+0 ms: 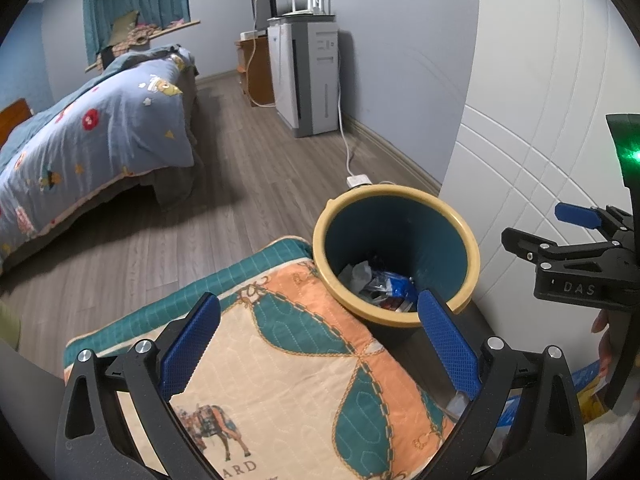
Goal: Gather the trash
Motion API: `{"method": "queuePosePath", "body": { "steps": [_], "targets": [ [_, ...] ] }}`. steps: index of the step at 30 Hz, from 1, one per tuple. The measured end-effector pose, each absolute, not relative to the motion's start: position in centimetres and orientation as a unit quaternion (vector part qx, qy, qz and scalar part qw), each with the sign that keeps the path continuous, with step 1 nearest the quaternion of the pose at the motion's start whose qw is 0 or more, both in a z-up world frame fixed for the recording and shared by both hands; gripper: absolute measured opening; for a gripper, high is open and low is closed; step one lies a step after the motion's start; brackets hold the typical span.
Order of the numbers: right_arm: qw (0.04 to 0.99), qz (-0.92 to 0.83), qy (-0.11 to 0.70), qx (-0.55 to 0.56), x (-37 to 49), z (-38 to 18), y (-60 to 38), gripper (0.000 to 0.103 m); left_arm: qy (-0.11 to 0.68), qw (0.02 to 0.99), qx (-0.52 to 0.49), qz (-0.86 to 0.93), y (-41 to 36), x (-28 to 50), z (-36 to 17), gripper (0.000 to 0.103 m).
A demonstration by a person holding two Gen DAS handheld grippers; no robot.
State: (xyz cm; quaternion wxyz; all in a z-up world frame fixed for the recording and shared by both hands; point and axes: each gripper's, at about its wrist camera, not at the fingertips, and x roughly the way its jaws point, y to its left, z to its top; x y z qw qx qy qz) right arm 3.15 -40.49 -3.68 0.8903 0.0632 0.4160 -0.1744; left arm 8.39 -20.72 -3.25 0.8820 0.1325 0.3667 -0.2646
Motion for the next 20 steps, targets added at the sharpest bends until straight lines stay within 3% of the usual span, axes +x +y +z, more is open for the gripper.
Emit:
{"method": "queuePosePath", "body": {
  "steps": [20],
  "targets": [
    [0.878,-0.193,0.433,0.072,3.20,-4.37,-40.25,0.097,0.373,0.879,0.147,-0.259,-20.04,8.15,-2.71,0.098]
  ]
}}
